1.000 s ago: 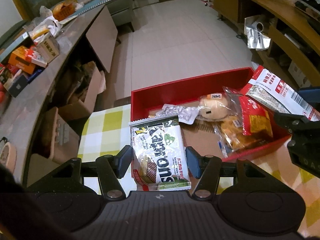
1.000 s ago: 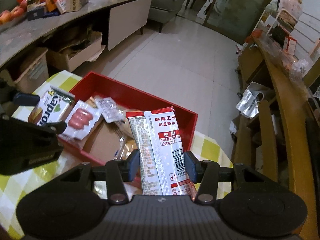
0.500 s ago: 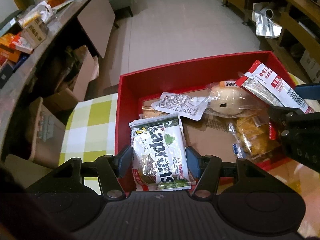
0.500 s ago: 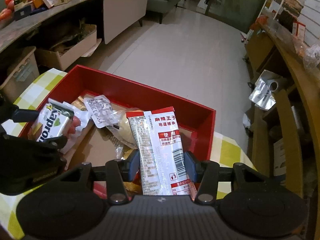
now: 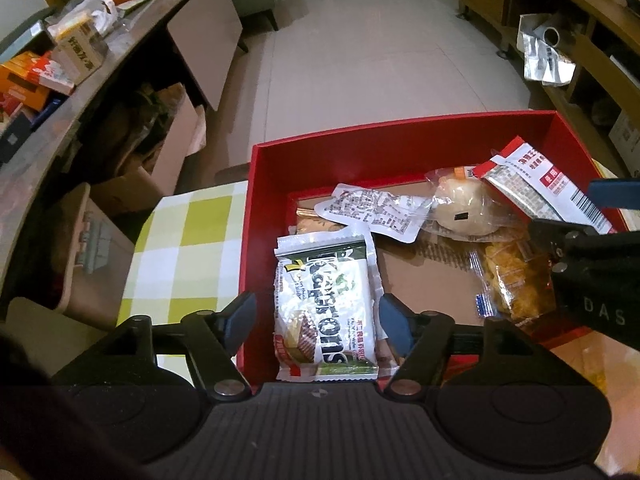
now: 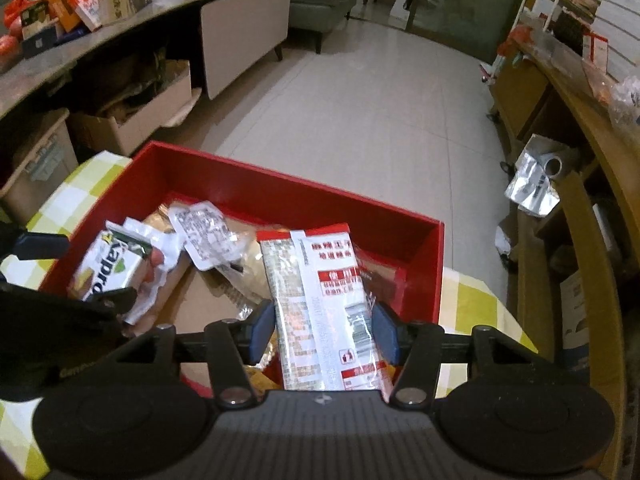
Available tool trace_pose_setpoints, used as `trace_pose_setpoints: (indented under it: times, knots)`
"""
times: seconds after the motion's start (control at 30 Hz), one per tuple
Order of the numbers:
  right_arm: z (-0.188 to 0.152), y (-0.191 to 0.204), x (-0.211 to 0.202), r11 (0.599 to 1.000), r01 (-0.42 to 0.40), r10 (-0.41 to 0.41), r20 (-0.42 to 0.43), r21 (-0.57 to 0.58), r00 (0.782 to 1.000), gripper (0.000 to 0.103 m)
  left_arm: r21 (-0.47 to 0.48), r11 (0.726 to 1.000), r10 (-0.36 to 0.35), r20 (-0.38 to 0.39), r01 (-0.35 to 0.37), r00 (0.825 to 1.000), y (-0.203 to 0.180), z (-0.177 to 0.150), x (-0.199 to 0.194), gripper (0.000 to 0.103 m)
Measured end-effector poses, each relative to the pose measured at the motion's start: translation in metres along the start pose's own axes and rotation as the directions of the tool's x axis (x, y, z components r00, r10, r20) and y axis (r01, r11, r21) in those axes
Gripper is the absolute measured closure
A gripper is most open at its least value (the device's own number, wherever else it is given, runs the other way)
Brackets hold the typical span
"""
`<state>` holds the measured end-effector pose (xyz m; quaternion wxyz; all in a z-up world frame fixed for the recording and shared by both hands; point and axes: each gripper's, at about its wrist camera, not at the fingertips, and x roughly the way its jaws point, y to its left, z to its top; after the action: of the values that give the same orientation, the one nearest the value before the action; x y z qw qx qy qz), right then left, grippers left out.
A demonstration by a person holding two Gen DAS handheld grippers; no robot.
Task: Organize snacks
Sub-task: 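Place the Kaprons pack in the red box with the left tool while the right tool places the strip pack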
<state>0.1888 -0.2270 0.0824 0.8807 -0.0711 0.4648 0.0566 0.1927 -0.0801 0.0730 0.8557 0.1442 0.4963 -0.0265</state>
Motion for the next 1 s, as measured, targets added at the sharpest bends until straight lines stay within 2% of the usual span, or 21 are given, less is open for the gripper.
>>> trace_pose_setpoints:
  times: [0.07, 0.53, 0.87, 1.0]
  knots:
    - [0.003, 0.001, -0.001, 1.0, -0.006, 0.006, 0.007, 0.006, 1.0, 0.029, -0.005, 1.0, -0.002, 0.005, 0.002, 1.0, 0.001, 0.0, -0.003, 0.028]
    - [0.002, 0.003, -0.012, 1.0, -0.006, 0.005, 0.042, 0.02, 0.999, 0.029, -0.018, 1.0, 0.002, 0.04, -0.001, 0.999, 0.007, -0.002, -0.016, 0.024]
    - [0.002, 0.001, -0.024, 0.999, -0.004, 0.001, 0.062, 0.044, 0.998, 0.029, -0.04, 0.999, -0.001, 0.066, 0.004, 0.998, 0.011, -0.002, -0.03, 0.016]
    - [-0.003, 0.0, -0.037, 0.999, -0.001, -0.002, 0.075, 0.05, 0.997, 0.029, -0.055, 0.998, -0.008, 0.066, 0.011, 0.998, 0.014, -0.004, -0.033, 0.016]
